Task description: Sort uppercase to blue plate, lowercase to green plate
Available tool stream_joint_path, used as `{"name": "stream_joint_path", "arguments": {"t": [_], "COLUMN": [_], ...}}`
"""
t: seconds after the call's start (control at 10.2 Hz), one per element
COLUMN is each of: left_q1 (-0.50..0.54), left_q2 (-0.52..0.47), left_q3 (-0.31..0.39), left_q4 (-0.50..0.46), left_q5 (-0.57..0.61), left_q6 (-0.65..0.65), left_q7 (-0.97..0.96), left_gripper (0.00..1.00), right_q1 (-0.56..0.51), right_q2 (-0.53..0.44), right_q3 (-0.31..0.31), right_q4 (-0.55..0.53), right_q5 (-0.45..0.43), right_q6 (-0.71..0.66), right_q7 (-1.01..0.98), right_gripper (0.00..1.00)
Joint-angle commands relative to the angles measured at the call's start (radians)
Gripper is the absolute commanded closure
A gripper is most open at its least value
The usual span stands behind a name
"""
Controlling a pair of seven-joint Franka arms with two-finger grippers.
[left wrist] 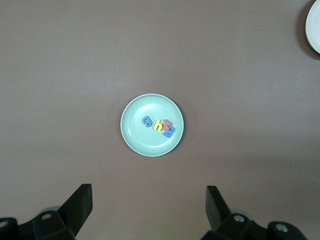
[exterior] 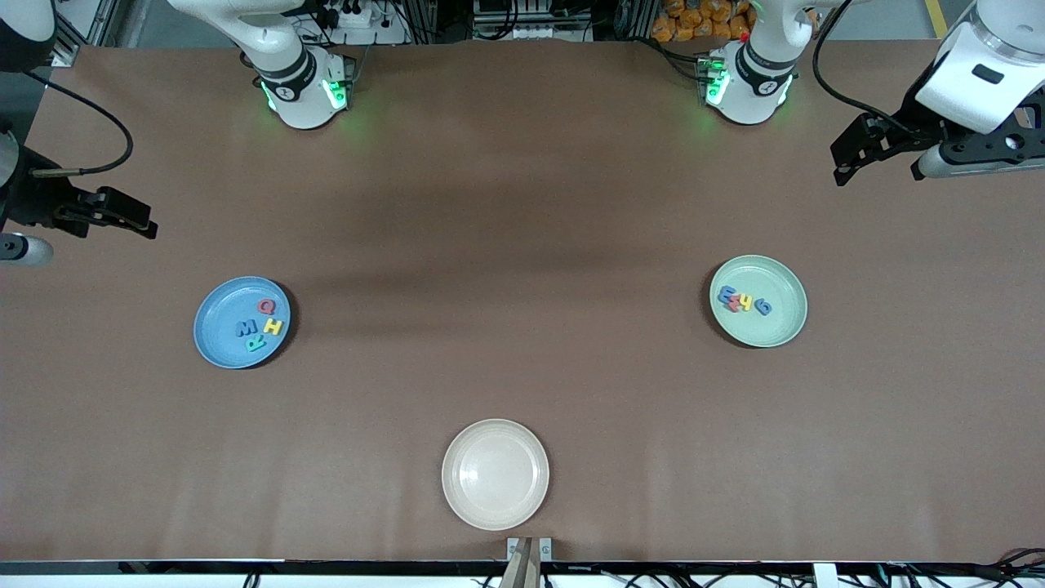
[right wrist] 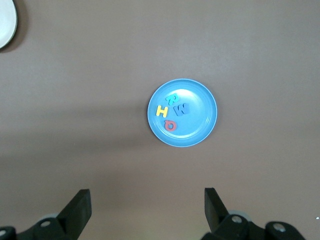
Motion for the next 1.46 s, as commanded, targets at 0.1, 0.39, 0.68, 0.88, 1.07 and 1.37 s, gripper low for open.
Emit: {"name": "stream_joint_path", "arguments": {"t": [0.1, 0.39, 0.68, 0.88, 1.07, 1.37], "left_q1": [0.005, 0.007, 0.007, 0.008, 0.007, 0.005], "left_q2": [-0.006, 0.002, 0.008, 0.008, 0.010, 0.011], "left_q3": [-0.002, 0.004, 0.004, 0.005, 0.004, 0.004], "left_q4": [0.006, 0.035, 0.045, 0.046, 0.046, 0.045], "left_q5": [-0.009, -0.018, -0.009, -0.017, -0.008, -0.009], "left_q6": [-0.016, -0.016, -0.016, -0.016, -0.016, -0.016], "left_q7": [0.025, 0.026, 0.025, 0.026, 0.042, 0.068], "left_gripper": [0.00, 0.00, 0.00, 0.00, 0.00, 0.00], "right_q1": [-0.003, 0.000, -0.009, -0.015, -0.022, -0.020], "right_q2": [0.001, 0.016, 0.018, 0.018, 0.016, 0.006], "right_q3": [0.000, 0.000, -0.001, -0.003, -0.003, -0.001], "right_q4": [0.030, 0.045, 0.045, 0.044, 0.044, 0.035], "right_q5": [-0.016, -0.019, -0.021, -0.019, -0.019, -0.013], "right_q6": [0.010, 0.007, 0.009, 0.009, 0.004, -0.004], "right_q7": [0.001, 0.003, 0.012, 0.015, 0.015, 0.004], "right_gripper": [0.00, 0.00, 0.00, 0.00, 0.00, 0.00]}}
